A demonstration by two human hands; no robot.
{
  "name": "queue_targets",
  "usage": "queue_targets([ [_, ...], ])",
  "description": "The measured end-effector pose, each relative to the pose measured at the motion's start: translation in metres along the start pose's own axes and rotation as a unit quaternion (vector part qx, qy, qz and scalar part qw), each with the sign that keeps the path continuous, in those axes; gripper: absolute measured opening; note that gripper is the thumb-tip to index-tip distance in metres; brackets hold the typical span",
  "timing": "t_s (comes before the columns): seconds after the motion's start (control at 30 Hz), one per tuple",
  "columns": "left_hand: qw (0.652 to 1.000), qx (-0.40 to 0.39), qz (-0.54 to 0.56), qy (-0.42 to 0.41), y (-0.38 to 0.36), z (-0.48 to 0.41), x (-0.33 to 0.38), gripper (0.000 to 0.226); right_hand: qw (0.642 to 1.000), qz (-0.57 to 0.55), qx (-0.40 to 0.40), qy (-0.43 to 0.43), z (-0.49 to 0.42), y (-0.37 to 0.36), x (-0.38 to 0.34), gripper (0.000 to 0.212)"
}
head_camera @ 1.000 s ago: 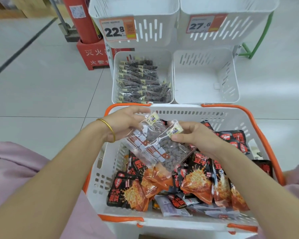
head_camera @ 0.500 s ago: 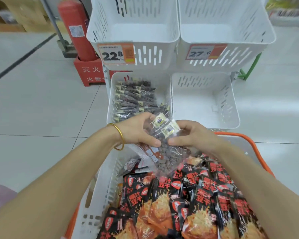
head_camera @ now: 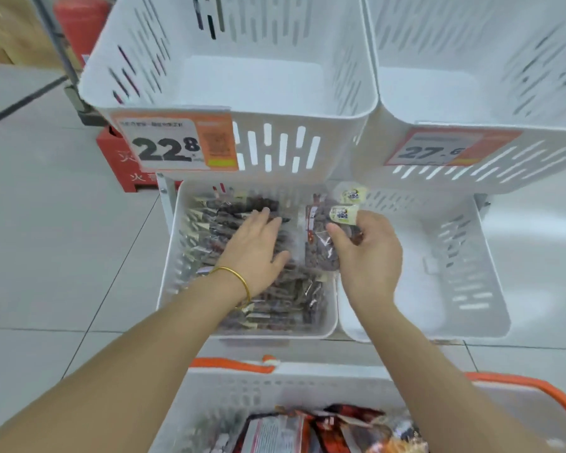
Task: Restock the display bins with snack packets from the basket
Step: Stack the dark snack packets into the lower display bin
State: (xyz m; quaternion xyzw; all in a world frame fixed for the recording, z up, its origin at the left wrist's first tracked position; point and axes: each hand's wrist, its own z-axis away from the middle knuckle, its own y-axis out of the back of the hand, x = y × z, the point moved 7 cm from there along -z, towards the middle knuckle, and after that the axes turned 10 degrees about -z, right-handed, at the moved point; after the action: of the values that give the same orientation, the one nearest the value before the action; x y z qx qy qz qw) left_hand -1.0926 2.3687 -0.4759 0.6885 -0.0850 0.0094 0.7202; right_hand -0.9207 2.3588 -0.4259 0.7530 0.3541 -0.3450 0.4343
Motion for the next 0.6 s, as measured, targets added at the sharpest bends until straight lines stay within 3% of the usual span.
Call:
queue_targets([
  [0.27, 0.990, -0.003, -0.141, -0.002, -0.038, -0.015, -0.007, 0.068, 0.964, 0.212, 0.058, 0.149, -0.013, -0.053, 0.002, 0.022],
  [0.43, 0.991, 0.023, -0.130, -0.002, -0.040, -0.015, -0.009, 0.069, 0.930, 0.334, -0.006, 0.151, -0.014, -0.081, 0.019, 0.028],
  [0.6, 0.991, 0.037, -0.129, -0.003, -0.040, -0.015, -0.007, 0.063, 0.942, 0.292, -0.117, 0.120, -0.014, -0.090, 0.030, 0.049],
])
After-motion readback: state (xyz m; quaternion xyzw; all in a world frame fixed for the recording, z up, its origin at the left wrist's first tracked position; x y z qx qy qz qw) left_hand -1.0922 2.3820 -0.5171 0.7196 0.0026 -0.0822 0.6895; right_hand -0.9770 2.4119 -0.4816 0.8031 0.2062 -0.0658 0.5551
